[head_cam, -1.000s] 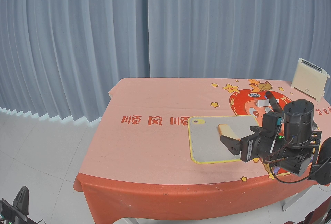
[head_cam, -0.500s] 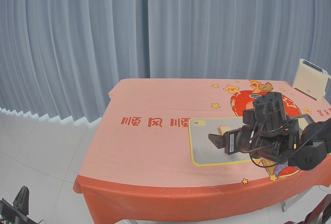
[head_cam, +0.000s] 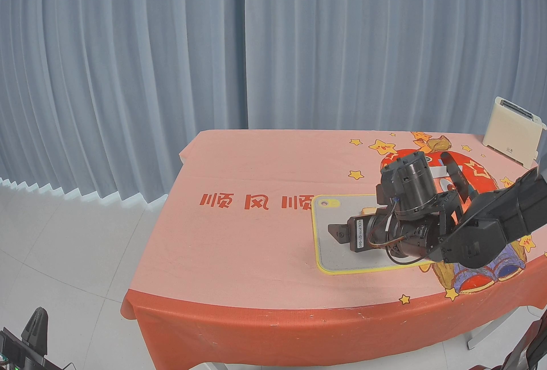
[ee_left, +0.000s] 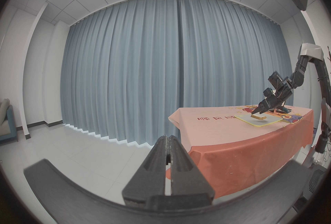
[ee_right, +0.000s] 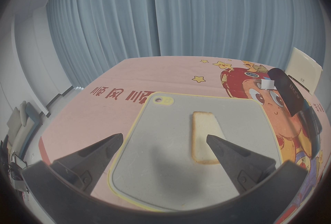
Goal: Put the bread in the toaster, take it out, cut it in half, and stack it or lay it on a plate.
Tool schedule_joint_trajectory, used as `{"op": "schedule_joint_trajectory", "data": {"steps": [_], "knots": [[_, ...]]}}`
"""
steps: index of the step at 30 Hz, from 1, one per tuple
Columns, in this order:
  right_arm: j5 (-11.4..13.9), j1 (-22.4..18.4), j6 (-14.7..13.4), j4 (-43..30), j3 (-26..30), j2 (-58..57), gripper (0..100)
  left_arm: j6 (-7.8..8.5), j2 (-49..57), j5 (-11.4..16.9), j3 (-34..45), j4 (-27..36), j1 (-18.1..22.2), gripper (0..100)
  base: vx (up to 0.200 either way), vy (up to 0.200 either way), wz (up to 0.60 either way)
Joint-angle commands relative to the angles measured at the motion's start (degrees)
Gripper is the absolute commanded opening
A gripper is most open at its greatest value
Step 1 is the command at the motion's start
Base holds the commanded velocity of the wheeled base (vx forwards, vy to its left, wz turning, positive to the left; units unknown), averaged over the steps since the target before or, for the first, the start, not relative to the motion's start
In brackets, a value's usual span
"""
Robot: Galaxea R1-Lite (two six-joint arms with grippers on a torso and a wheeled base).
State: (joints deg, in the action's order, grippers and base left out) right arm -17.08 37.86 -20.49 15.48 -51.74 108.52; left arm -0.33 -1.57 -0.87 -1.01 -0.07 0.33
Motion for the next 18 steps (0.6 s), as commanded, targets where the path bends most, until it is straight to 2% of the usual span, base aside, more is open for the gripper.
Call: {"op": "schedule_joint_trajectory", "data": {"steps": [1, 7, 18], "knots": [[0.0, -0.4, 0.0, 0.1, -1.3, 2.3, 100, -0.02, -0.1, 0.0, 1.0, 0.0, 0.0, 0, 0.000, 0.000, 0.00], [-0.1, -1.3, 0.1, -0.3, -4.2, 3.7, 100, -0.11, -0.1, 0.0, 1.0, 0.0, 0.0, 0, 0.000, 0.000, 0.00], [-0.2, -0.9, 0.5, -0.3, -4.5, 4.8, 100, -0.02, -0.1, 0.0, 1.0, 0.0, 0.0, 0, 0.000, 0.000, 0.00]]}}
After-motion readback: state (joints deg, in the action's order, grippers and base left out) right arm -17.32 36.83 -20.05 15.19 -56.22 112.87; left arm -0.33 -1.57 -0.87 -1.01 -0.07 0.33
